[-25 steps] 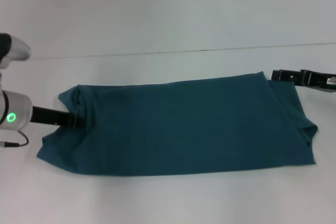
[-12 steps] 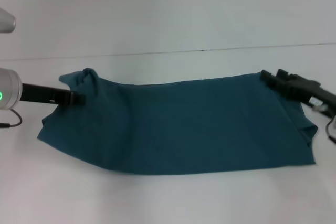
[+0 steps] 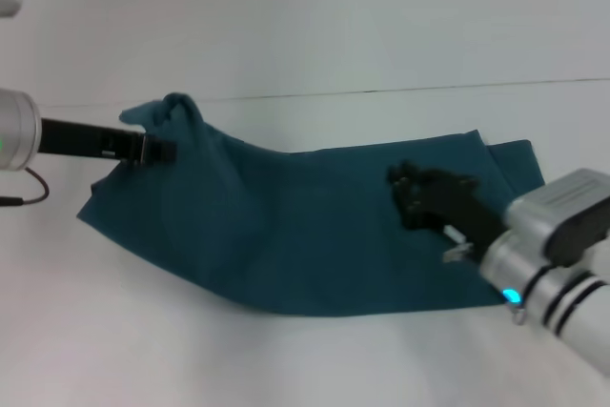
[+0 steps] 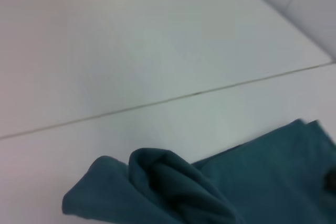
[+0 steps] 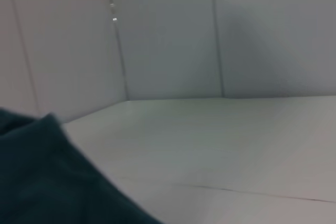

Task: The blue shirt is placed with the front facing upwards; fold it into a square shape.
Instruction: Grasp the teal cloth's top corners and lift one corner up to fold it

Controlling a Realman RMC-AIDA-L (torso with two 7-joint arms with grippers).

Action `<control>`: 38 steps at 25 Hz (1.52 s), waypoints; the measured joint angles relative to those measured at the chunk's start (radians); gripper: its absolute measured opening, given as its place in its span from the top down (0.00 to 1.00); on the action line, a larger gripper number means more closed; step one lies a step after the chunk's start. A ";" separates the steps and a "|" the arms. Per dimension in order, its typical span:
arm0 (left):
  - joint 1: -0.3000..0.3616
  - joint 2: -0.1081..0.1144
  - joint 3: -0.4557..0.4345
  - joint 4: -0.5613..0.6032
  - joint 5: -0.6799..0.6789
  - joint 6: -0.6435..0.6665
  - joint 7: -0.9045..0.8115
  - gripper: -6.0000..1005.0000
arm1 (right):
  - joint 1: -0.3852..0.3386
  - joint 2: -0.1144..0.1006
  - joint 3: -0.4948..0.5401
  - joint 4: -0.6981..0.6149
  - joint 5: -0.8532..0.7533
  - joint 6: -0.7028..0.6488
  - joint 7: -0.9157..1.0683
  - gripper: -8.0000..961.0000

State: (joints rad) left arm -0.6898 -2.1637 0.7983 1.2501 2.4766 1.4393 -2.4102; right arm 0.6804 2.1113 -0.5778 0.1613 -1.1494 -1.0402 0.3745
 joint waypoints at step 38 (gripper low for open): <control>0.054 -0.001 0.068 0.173 -0.133 0.079 -0.055 0.96 | 0.039 -0.008 0.826 0.240 -0.750 0.295 -0.072 0.99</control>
State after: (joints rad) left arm -0.6353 -2.1643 0.8659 1.4232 2.3440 1.5180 -2.4648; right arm 0.7199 2.1032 0.2478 0.4011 -1.8994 -0.7449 0.3027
